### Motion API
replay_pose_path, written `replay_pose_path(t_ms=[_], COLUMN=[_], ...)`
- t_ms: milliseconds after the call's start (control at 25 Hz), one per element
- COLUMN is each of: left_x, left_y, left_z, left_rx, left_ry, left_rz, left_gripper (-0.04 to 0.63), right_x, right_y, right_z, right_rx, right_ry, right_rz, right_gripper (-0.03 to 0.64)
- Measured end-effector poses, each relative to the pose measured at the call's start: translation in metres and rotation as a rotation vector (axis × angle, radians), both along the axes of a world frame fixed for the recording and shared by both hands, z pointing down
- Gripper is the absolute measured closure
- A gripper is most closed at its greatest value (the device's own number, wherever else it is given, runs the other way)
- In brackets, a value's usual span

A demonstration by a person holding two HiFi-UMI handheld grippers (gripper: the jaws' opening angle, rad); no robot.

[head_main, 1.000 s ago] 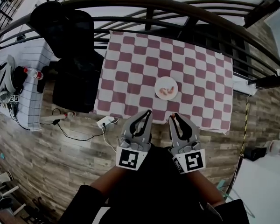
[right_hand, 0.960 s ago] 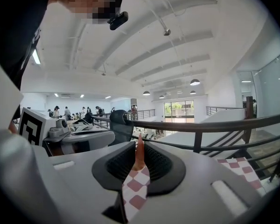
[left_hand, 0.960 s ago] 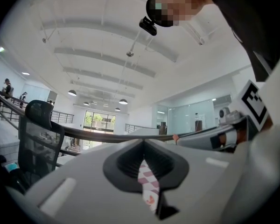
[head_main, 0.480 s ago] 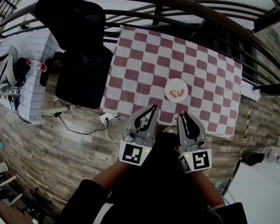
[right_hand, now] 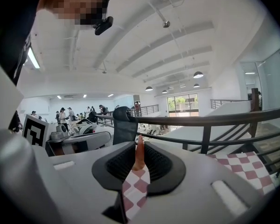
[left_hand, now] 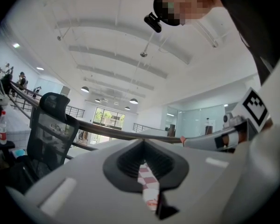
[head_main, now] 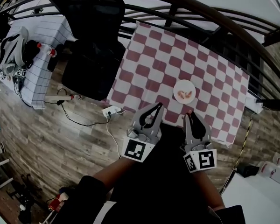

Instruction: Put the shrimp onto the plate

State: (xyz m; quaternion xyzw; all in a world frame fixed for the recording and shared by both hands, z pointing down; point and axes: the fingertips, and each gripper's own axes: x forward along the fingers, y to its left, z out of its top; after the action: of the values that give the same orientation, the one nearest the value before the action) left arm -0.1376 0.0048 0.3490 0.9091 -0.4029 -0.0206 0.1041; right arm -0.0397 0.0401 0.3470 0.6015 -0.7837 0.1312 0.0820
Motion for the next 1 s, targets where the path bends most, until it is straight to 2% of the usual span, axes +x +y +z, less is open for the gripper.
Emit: replay_pose_path(t_ms=[240, 440, 760, 1000], left_x=[-0.003, 0.013, 0.067, 0.113], left_y=[-0.001, -0.007, -0.032, -0.054], left_z=[0.001, -0.003, 0.000, 0.006], left_rx=[0.006, 0.010, 0.019, 0.000], left_ry=[-0.012, -0.025, -0.055, -0.071], left_rz=[-0.028, -0.009, 0.072, 0.127], left_gripper=[0.588, 0.588, 0.588, 0.588], right_x=[0.018, 0.027, 0.087, 0.122], right_y=[-0.006, -0.015, -0.033, -0.054], right_z=[0.003, 0.002, 0.010, 0.024], right_rx=[0.000, 0.007, 0.005, -0.030], right_ry=[-0.018, -0.026, -0.043, -0.050], right_rz=[0.029, 0.035, 0.138, 0.168], right_gripper=[0.560, 0.560, 0.560, 0.560])
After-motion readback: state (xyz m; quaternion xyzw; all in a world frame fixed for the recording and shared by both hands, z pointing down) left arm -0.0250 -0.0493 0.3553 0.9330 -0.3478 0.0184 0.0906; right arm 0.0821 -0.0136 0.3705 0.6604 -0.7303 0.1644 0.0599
